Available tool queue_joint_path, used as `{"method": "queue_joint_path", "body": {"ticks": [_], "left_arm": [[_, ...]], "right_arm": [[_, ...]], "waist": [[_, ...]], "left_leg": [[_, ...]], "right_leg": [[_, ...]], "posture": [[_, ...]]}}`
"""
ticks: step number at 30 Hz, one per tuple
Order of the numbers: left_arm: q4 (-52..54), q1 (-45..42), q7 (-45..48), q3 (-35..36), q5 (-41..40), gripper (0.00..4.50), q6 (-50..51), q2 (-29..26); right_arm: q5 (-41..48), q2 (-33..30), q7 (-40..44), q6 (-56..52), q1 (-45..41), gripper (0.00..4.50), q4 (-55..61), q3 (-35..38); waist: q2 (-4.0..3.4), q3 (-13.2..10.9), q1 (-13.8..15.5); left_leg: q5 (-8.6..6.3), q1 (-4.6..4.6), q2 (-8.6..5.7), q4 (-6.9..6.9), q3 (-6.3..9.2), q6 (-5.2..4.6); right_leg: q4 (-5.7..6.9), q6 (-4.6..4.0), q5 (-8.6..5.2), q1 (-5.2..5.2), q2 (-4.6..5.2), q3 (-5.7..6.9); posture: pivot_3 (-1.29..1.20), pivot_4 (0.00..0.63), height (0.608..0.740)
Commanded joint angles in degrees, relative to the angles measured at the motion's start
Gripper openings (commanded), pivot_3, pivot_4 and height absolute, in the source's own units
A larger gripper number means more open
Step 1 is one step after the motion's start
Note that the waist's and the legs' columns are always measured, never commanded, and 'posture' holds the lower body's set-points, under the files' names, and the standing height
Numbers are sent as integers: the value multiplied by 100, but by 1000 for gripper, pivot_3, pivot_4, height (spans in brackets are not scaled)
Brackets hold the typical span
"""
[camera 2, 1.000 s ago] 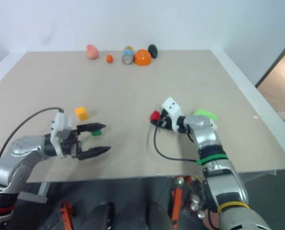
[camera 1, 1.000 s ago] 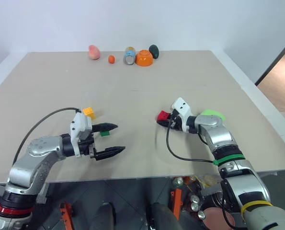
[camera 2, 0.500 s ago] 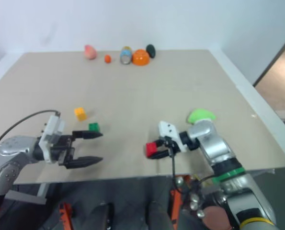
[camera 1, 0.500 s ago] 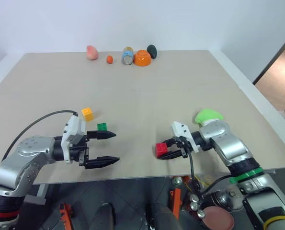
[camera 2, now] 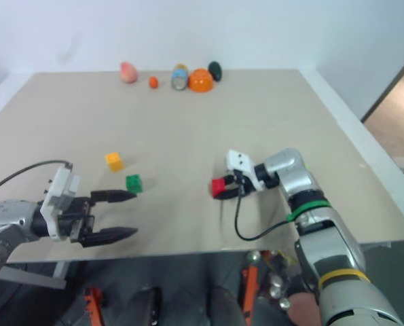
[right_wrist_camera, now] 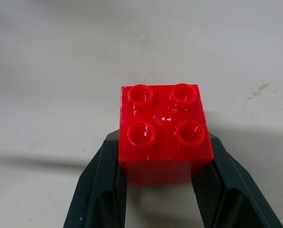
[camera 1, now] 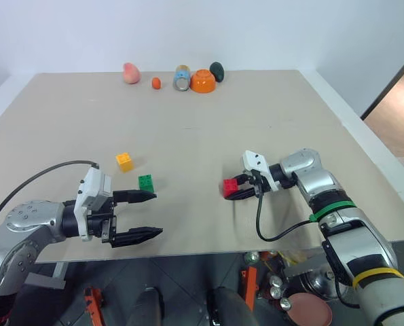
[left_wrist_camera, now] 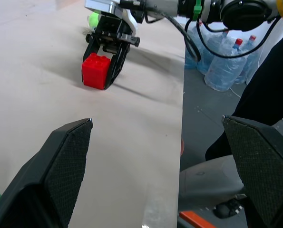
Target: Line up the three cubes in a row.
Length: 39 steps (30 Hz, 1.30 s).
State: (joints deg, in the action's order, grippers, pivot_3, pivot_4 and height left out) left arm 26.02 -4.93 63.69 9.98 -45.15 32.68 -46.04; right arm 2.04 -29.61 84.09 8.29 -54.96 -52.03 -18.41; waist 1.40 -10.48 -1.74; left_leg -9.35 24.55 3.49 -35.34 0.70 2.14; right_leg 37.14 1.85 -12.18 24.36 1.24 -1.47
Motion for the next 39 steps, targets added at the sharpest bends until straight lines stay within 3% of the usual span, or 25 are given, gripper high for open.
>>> {"method": "queue_joint_path", "body": {"ticks": [1, 8, 10, 16, 23, 29, 36, 39], "left_arm": [[203, 14, -70, 196, -136, 4500, 31, -78], [155, -133, -101, 90, -143, 4500, 58, -74], [131, -189, -93, 43, -120, 4500, 55, -64], [144, -310, -157, -40, -155, 4500, 99, 21], [204, -201, -220, 61, -275, 4500, 206, 35], [112, 278, -353, 721, -490, 4500, 371, -158], [104, 724, -1254, 1547, -893, 4500, 468, 301], [-140, 1180, -1194, 1742, -709, 4500, 206, 493]], "right_arm": [[-151, 66, -109, 266, -199, 1268, -349, 133], [-409, 178, -148, 514, -269, 1268, -717, 61], [-508, 239, -218, 535, -328, 2282, -824, 28], [-680, 250, -236, 611, -425, 4235, -970, 30], [-483, -148, 483, 553, -386, 4235, -455, 193], [-118, -1097, 836, 472, -35, 4235, 921, 225], [325, -1357, -275, -261, 93, 4235, 2180, 1036], [1278, -1098, -743, -1673, 510, 4235, 3682, 1570]], "waist": [[0, 0, -2], [1, 1, -18], [3, 2, -23], [4, 3, -45], [2, 1, -16], [-9, -7, -1], [-11, -9, -70], [-11, -9, -77]], "left_leg": [[0, -3, 0, 0, 0, 0], [3, -22, 1, -6, -2, -2], [3, -26, 1, -6, -3, -3], [3, -28, 3, -4, -4, -3], [0, -21, 1, 5, -3, 1], [-4, -12, 1, 4, -12, 3], [-4, -26, 9, 3, -23, 3], [-5, -25, 10, 3, -25, 4]], "right_leg": [[0, -3, 2, -2, -1, 0], [0, -12, 16, -17, 0, -4], [0, -13, 17, -18, -1, -5], [2, -13, 17, -19, -5, -7], [2, 0, 1, -16, -6, -13], [2, 1, -5, -1, -3, -19], [7, -14, 4, 0, -5, -19], [7, -13, 4, 0, -4, -20]], "posture": [[0, 150, 738], [0, 150, 738], [0, 150, 738], [0, 150, 738], [0, 150, 738], [0, 150, 738], [0, 150, 738], [0, 150, 738]]}}
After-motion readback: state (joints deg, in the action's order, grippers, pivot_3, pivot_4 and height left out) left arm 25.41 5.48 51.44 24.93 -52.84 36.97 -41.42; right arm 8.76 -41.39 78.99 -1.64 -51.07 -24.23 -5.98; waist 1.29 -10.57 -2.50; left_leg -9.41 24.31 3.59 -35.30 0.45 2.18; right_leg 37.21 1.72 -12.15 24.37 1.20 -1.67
